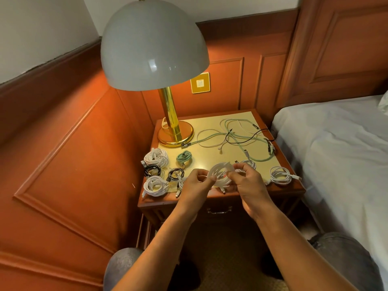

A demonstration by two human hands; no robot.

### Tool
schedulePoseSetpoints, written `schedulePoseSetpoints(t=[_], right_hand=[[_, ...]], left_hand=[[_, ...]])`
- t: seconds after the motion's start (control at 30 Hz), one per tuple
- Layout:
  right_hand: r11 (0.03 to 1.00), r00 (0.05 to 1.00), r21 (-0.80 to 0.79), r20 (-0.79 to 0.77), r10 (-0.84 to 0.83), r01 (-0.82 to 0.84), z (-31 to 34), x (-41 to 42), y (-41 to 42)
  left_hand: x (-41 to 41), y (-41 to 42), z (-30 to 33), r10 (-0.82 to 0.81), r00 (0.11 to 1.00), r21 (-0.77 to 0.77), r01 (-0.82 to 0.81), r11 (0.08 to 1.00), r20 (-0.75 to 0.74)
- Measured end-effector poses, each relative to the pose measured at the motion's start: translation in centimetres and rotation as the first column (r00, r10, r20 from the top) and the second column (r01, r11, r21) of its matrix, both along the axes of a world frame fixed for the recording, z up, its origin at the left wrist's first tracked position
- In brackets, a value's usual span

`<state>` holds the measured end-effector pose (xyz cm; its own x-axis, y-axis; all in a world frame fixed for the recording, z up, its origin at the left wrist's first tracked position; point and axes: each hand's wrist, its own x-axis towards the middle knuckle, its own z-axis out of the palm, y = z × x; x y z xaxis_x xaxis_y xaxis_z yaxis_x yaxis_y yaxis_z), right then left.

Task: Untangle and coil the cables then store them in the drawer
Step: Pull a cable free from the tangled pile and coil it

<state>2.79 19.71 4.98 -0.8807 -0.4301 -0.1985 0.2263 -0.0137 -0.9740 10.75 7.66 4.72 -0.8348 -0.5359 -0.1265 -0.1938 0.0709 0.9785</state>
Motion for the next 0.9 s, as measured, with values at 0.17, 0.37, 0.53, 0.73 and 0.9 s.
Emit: schedulePoseSetpoints(t=[0.17,0.37,0.53,0.73,0.9], right_hand=[[0.988,0.989,0.148,-0.149,-0.016,0.038,0.5,-2.1,-2.7],[0.963,0.987,0.264,-0.129,0.097,-0.06,0.6,-6.6,-6.7],[0.919,0.98,0.353,-0.023,0.196,-0.175,-0.5,-9.7,-9.5],[0.808,0.951,0.527,-0.003,0.311,-0.263,-2.3,-11.9,-11.7],[0.667,0.917,0.681,0.015,0.4,-0.302,-3.3,-13.6,-13.6]], left_hand=[[-1.5,-1.8,0.0,0.066,0.998,-0.1,-0.067,0.993,-0.01],[-5.0,-5.9,0.6,0.137,0.99,-0.141,-0.132,0.981,0.027],[-8.0,-8.8,-0.2,0.161,0.973,-0.195,-0.128,0.972,0.163],[-10.4,-10.9,-1.8,0.1,0.919,-0.376,0.055,0.925,0.381],[-11.5,-11.6,-2.7,0.055,0.834,-0.432,0.227,0.873,0.549]])
